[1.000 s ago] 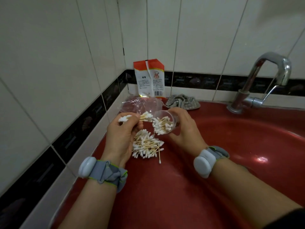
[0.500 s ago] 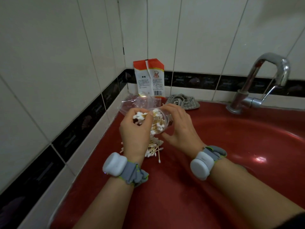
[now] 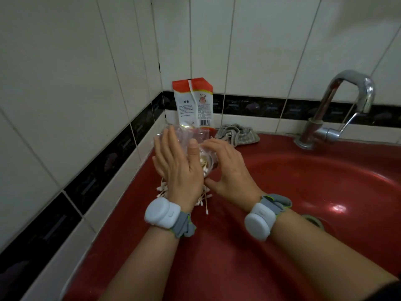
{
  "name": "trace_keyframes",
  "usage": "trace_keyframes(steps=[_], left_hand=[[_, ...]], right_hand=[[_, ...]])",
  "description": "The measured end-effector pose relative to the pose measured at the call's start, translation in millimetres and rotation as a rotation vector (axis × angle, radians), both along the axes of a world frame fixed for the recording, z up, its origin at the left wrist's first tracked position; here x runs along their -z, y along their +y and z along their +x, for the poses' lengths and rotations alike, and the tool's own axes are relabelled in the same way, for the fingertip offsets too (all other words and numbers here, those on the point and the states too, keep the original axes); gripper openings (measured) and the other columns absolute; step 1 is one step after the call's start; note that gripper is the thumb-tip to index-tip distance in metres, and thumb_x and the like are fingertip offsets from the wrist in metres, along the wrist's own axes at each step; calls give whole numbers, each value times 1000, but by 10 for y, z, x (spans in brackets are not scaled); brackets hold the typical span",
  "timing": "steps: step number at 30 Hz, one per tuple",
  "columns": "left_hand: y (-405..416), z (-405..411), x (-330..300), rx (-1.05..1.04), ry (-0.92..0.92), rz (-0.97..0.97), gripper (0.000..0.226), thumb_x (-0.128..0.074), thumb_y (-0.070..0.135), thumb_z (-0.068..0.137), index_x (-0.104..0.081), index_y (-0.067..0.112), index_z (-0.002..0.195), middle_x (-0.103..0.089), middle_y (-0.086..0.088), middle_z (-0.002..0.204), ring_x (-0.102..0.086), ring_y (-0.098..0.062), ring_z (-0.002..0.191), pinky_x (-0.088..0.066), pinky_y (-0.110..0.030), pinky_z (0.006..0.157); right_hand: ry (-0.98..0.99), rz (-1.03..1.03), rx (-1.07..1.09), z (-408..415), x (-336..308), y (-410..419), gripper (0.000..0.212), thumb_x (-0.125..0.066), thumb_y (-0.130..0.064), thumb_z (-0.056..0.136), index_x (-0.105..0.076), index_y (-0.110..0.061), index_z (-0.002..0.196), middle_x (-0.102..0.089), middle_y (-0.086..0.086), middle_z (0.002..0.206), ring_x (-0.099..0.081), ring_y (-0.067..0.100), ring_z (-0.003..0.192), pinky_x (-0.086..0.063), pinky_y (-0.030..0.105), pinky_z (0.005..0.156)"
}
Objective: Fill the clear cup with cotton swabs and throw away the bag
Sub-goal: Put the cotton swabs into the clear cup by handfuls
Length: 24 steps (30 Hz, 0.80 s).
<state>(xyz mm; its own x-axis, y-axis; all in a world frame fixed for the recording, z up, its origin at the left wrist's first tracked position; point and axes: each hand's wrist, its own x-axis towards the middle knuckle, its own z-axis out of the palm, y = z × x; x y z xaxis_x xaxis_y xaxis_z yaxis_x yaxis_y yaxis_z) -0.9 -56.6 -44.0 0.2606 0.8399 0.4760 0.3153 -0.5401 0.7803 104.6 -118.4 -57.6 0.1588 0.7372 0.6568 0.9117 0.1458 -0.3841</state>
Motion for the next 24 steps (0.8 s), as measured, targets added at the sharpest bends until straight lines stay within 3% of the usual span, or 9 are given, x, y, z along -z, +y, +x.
trace_keyframes(steps=[2,3,6,8,10,12,17,24], left_hand=[[43,9,0,39,33,-31,100,10,82,69,-3,25,150,2,5,160,12,-13,145,8,-41,117],[55,-14,-14,53,-19,-27,98,5,81,73,-9,23,150,-3,3,159,9,-13,146,6,-37,117],[46,-169,-107,-16,-180,145,45,-36,45,92,-53,19,124,-42,-3,137,-25,-11,130,-13,-17,109],[41,-259,-124,1,-150,308,22,-49,19,85,-64,16,100,-56,-2,113,-35,-11,115,-25,-20,102],[7,-298,-124,107,-33,449,25,-48,10,77,-69,14,91,-63,3,102,-42,-18,109,-31,-32,97],[-17,-315,-103,175,99,538,36,-45,10,71,-70,16,97,-65,5,107,-43,-21,108,-31,-37,94],[35,-330,-71,242,322,625,47,-45,12,66,-66,24,106,-60,2,122,-40,-24,112,-23,-34,93],[166,-334,-111,330,393,668,43,-39,17,65,-72,16,92,-69,0,103,-43,-19,102,-27,-35,93]], right_hand=[[8,2,-3,-5,4,2,66,-65,-27,69,-41,-22,130,-45,-2,134,-37,11,130,-28,28,103],[21,1,2,6,4,-2,66,-67,-26,69,-41,-22,130,-45,-3,134,-37,11,130,-29,30,103],[37,-10,20,53,0,-18,69,-70,-26,69,-39,-25,130,-44,-4,134,-37,12,130,-32,36,103],[43,-13,24,70,-8,-22,68,-69,-27,69,-39,-26,130,-43,-5,134,-37,13,130,-34,38,102],[43,-4,28,73,-21,-22,67,-68,-28,70,-39,-26,130,-44,-4,134,-38,13,129,-34,39,102],[40,17,32,73,-37,-16,66,-68,-27,69,-41,-23,129,-45,-4,133,-40,14,129,-35,40,102],[2,37,42,92,-61,-16,65,-70,-25,68,-43,-21,128,-47,-2,132,-43,15,127,-37,44,100],[-36,0,91,118,-30,-32,65,-68,-31,69,-42,-24,128,-47,-2,133,-41,16,128,-34,44,103]])
